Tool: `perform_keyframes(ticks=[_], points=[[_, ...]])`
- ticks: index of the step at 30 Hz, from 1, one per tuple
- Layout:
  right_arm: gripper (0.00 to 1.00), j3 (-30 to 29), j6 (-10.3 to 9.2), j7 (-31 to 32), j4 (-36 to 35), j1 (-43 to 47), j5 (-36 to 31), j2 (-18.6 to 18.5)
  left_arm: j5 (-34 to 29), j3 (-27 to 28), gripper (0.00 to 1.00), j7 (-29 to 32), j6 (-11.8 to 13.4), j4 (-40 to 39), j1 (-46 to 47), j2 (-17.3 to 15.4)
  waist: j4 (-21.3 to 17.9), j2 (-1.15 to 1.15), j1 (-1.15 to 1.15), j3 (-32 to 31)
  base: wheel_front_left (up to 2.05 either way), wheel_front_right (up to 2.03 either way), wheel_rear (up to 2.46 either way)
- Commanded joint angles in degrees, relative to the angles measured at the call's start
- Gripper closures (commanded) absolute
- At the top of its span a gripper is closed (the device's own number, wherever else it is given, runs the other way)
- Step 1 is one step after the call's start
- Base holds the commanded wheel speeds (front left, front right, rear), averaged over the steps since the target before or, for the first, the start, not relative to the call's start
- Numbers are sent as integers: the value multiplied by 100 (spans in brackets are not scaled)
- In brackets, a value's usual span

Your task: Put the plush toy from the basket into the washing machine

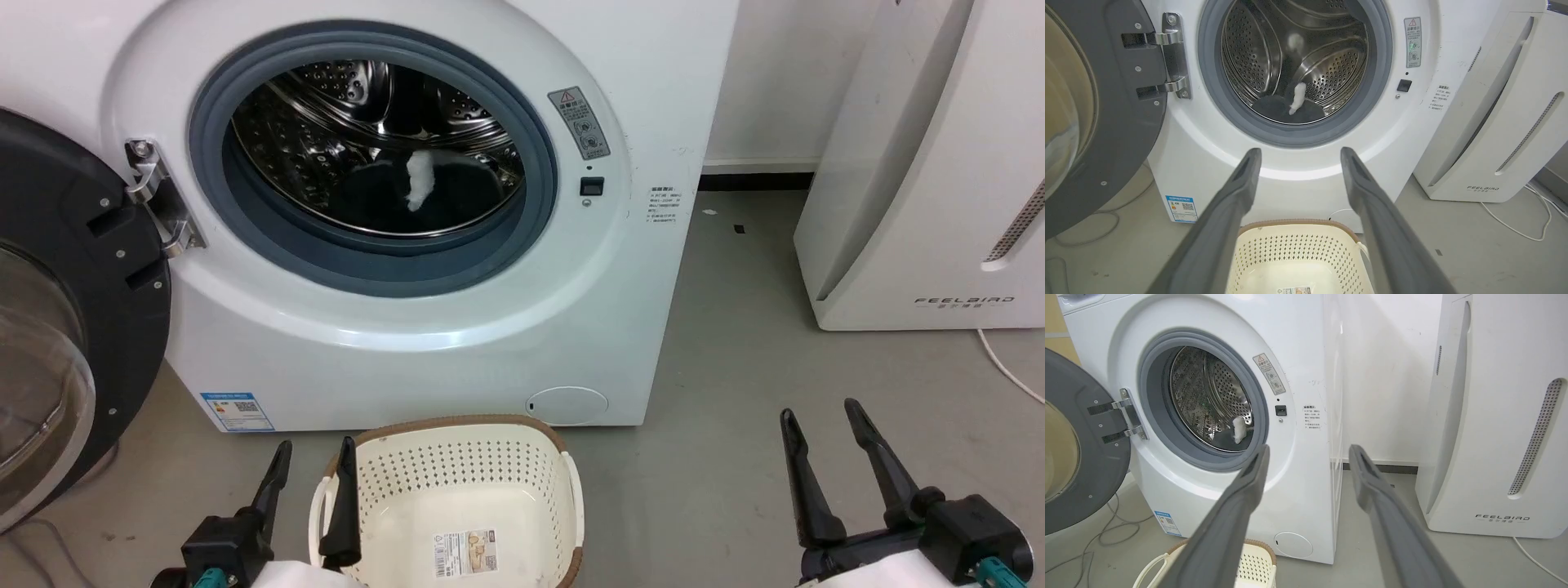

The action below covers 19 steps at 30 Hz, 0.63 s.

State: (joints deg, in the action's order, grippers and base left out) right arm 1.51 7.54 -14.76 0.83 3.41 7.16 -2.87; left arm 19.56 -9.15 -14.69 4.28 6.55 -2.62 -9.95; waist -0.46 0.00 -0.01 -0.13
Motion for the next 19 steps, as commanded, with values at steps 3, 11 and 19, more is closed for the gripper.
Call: perform_keyframes(ticks=[3,11,19], points=[[0,25,-5,-24,21,79,22,0,-103,87,0,-30,-95,52,-84,80,14,0,1,-15,0,0,0],[100,22,0,26,8,-4,-7,0,-101,96,100,27,-111,54,-5,82,13,0,1,-16,0,0,0],[100,10,0,120,3,-25,-52,0,-221,149,100,120,-132,8,12,123,16,0,1,-14,0,0,0]])
